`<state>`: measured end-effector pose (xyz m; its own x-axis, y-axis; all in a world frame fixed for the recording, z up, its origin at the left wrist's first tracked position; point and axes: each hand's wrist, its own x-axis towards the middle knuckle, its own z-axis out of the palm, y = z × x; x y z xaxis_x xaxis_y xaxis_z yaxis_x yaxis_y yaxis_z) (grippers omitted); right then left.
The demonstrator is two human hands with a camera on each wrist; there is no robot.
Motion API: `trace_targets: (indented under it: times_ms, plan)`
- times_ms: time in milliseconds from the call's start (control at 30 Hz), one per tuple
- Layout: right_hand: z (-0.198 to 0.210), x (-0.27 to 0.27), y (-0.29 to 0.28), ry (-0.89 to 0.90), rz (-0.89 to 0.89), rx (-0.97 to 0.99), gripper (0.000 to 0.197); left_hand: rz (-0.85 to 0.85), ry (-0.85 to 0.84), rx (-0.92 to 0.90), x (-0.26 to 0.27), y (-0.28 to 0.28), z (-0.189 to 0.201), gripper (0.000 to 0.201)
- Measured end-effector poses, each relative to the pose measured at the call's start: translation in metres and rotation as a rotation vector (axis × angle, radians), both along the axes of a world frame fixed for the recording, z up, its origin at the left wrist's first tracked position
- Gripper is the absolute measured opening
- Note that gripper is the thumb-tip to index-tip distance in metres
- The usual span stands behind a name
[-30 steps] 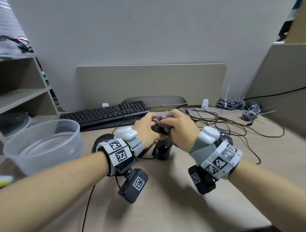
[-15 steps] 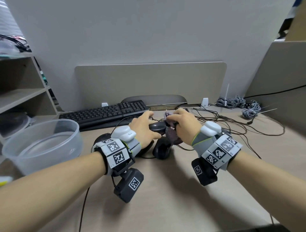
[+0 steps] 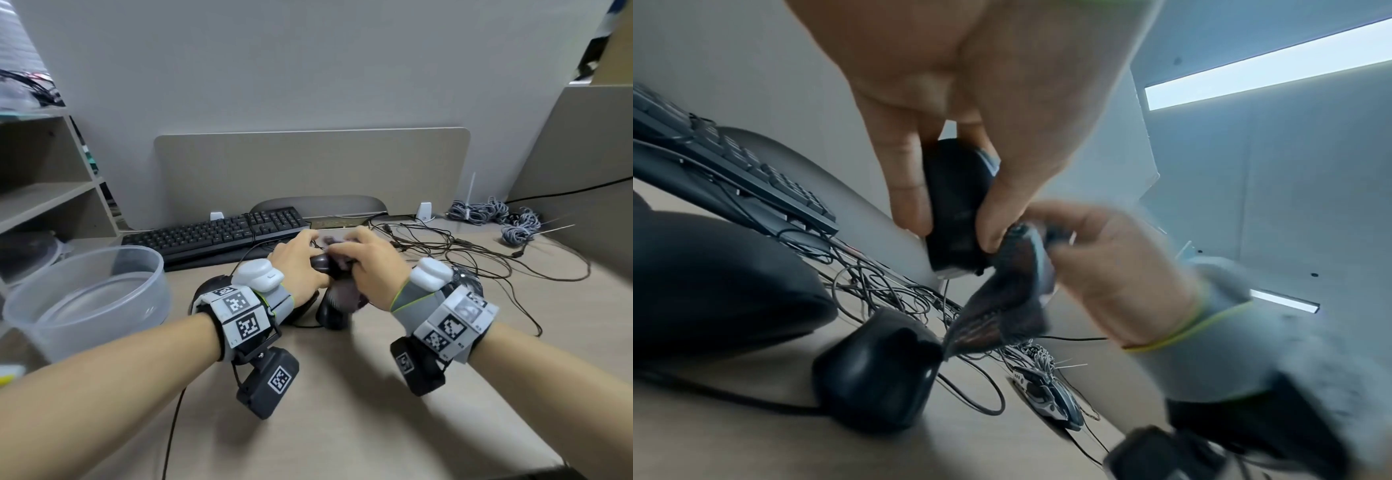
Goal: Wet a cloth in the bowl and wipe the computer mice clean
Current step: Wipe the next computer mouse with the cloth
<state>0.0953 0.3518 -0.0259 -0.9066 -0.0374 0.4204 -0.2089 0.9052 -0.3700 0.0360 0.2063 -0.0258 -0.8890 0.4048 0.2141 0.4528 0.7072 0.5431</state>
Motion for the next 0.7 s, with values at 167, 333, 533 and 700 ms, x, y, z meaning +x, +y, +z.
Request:
trace_targets:
  times_ms: [167,333,533,700]
  plan:
    - [0.001,0.004,-0.007,0.013,-0.048,0.05,0.033,-0.006,0.002,0.017,0.0,0.002,0.002,0.067]
    - [0.004,0.0,0.013,-0.001,-0.119,0.019,0.041,-0.008,-0.013,0.01,0.001,0.0,0.0,0.071]
    - [0.003,0.005,-0.016,0.011,0.044,0.076,0.043,-0.02,-0.006,0.03,0.005,0.007,0.005,0.055]
    - [0.001,0.006,0.015,-0.028,-0.123,0.039,0.055,-0.031,-0.074,0.093,0.006,-0.002,0.003,0.071]
